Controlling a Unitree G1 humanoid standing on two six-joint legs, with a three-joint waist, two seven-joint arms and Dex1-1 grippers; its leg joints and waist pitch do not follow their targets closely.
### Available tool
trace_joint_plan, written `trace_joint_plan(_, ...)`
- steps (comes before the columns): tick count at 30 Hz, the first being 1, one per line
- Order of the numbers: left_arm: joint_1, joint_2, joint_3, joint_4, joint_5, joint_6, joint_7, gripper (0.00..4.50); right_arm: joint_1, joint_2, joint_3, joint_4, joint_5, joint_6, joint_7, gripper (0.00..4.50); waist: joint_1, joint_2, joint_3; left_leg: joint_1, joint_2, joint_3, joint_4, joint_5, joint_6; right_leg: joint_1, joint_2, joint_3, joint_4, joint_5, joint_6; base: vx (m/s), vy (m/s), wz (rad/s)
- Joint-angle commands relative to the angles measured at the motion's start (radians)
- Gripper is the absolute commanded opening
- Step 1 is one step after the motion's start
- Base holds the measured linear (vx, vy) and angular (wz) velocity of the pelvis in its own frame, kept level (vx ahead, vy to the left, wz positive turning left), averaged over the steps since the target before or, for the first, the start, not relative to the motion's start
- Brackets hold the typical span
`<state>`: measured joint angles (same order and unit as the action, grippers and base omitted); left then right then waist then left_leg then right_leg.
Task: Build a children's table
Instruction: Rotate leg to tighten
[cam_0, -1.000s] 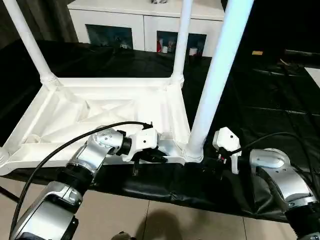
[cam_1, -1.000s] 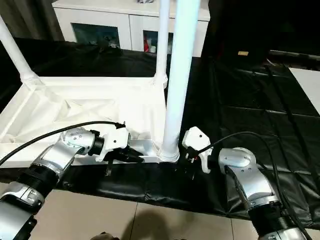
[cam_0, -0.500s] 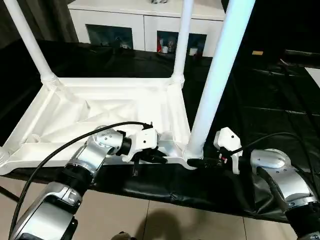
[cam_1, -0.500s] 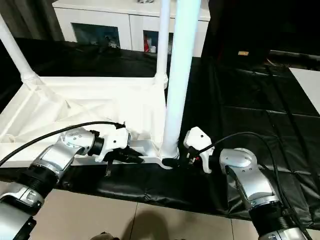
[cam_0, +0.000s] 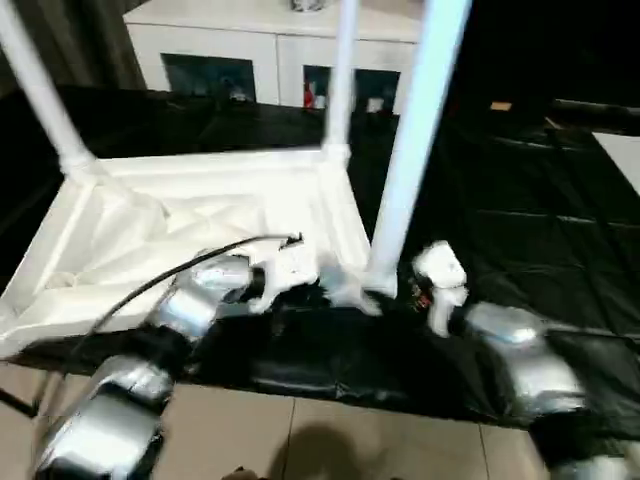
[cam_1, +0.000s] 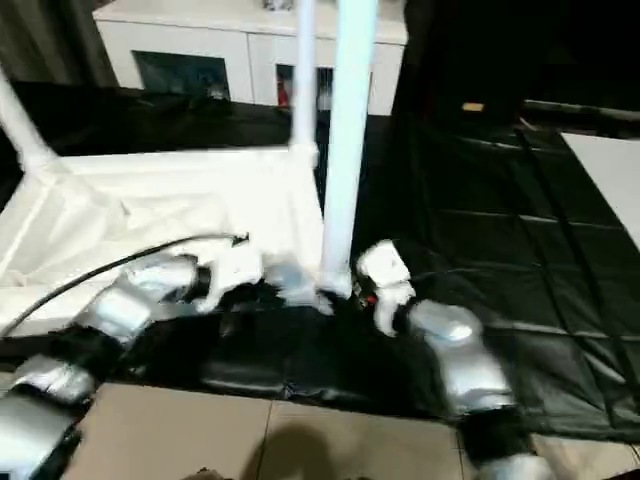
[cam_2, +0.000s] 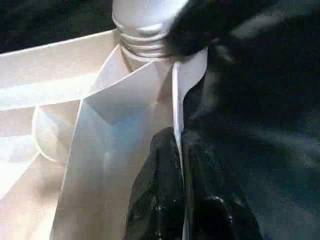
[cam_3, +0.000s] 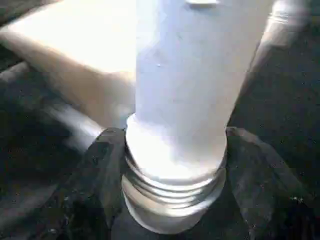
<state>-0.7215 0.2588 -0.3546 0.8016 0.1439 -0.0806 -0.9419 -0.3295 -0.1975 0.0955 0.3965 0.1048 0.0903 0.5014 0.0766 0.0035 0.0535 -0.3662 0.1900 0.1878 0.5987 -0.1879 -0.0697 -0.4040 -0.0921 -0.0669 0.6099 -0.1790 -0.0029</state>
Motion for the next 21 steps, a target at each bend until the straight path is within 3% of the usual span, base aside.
trace_joint_plan(1,-0.031,-0.061,0.019,0.046,-0.003,0.019,0.118,0.00,-0.021,0.036,-0.017,0.034,-0.041,0.047,-0.157,2.69,-0.003,-0.004,-0.057,0.012,0.034,-0.024,-0.089,-0.310,-0.020,0.038,-0.059,0.041,-0.097,-0.429,-0.143,0.000,0.000,0.00)
trace_joint_plan(6,-0.105,-0.141,0.050,0.143,0.012,0.082,0.302,0.00,-0.082,0.146,-0.036,0.100,-0.089,0.075,-0.385,2.68,-0.015,-0.004,-0.060,0.009,0.030,-0.019,-0.086,-0.291,-0.008,0.036,-0.055,0.046,-0.092,-0.333,-0.170,0.000,0.000,0.00)
trace_joint_plan(8,-0.124,-0.163,0.062,0.172,0.011,0.096,0.347,0.00,-0.100,0.175,-0.042,0.122,-0.104,0.082,-0.455,2.68,-0.012,-0.002,-0.065,0.013,0.028,-0.019,-0.082,-0.263,-0.004,0.037,-0.056,0.046,-0.091,-0.309,-0.181,0.000,0.000,0.00)
trace_joint_plan(12,-0.168,-0.205,0.073,0.255,0.028,0.086,0.440,0.00,-0.129,0.231,-0.002,0.146,-0.121,0.042,-0.443,2.68,-0.007,-0.004,-0.071,0.004,0.028,-0.016,-0.076,-0.164,0.029,0.049,-0.052,0.045,-0.071,-0.124,-0.210,0.000,0.000,0.00)
trace_joint_plan(15,-0.153,-0.193,0.061,0.238,0.030,0.058,0.389,0.00,-0.102,0.192,0.027,0.075,-0.138,-0.019,-0.371,3.40,0.003,-0.005,-0.071,0.004,0.030,-0.014,-0.073,-0.153,0.065,0.055,-0.055,0.045,-0.067,-0.074,-0.225,0.000,0.000,0.00)
trace_joint_plan(17,-0.144,-0.182,0.056,0.233,0.030,0.040,0.361,0.00,-0.092,0.169,0.019,0.054,-0.139,-0.025,-0.364,3.44,0.005,-0.005,-0.070,0.002,0.030,-0.014,-0.073,-0.150,0.071,0.056,-0.055,0.046,-0.066,-0.073,-0.224,0.000,0.000,0.00)
trace_joint_plan(19,-0.125,-0.159,0.050,0.212,0.029,0.032,0.321,0.00,-0.074,0.113,0.013,0.018,-0.137,-0.042,-0.325,3.65,-0.001,-0.007,-0.068,-0.005,0.029,-0.018,-0.077,-0.169,0.067,0.063,-0.056,0.043,-0.070,-0.124,-0.201,0.000,0.000,0.00)
trace_joint_plan(20,-0.125,-0.159,0.050,0.212,0.029,0.032,0.321,0.00,-0.074,0.113,0.013,0.018,-0.137,-0.042,-0.325,3.65,-0.002,-0.006,-0.067,0.000,0.030,-0.017,-0.076,-0.182,0.066,0.058,-0.056,0.043,-0.074,-0.142,-0.201,0.000,0.000,0.00)
trace_joint_plan(21,-0.112,-0.134,0.043,0.201,0.032,0.017,0.291,0.00,-0.062,0.056,0.006,-0.002,-0.117,-0.047,-0.257,3.83,-0.007,-0.007,-0.066,0.003,0.030,-0.017,-0.076,-0.199,0.063,0.056,-0.055,0.044,-0.077,-0.167,-0.208,0.000,0.000,0.00)
